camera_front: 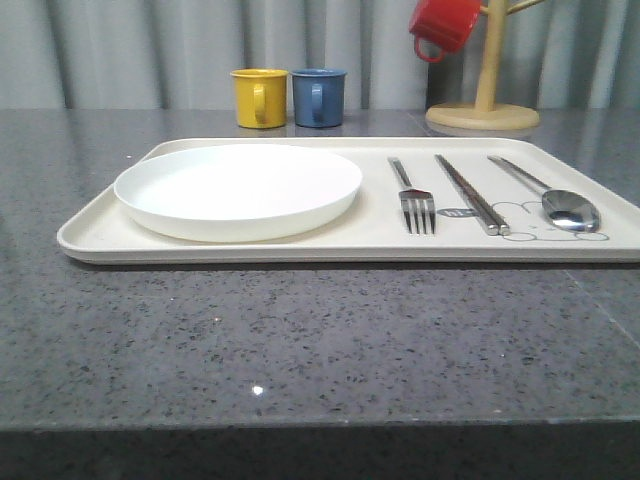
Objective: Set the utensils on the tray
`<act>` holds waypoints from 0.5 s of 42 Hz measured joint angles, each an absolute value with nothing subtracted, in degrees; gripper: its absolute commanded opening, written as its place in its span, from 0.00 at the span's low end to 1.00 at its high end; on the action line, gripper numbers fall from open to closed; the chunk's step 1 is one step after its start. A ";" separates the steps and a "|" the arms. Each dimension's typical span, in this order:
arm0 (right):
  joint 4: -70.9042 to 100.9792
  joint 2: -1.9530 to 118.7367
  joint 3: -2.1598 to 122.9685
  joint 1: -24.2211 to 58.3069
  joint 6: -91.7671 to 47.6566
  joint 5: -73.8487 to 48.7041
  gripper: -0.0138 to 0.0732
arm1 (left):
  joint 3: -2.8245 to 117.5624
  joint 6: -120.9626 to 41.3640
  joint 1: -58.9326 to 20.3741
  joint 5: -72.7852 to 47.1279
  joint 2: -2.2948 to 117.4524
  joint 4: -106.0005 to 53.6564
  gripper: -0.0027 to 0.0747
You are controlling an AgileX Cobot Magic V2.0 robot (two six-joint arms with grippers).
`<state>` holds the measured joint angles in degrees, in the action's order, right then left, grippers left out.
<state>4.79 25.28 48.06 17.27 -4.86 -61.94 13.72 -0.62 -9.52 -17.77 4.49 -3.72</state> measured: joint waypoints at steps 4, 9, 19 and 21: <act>4.79 25.28 48.06 17.27 -4.86 -61.94 0.03 | 8.31 -0.62 -6.33 -14.07 0.30 -3.98 0.01; 4.69 25.28 48.06 17.27 -4.86 -61.94 0.03 | 3.38 -0.62 -4.67 -10.20 -0.27 -3.98 0.01; 4.69 25.19 48.06 17.27 -4.86 -61.94 0.03 | -0.11 -0.62 -4.53 -2.47 -0.27 -2.45 0.01; 4.69 25.19 48.06 17.27 -4.86 -61.94 0.03 | -0.11 -0.62 -4.53 -0.97 -0.27 -1.67 0.01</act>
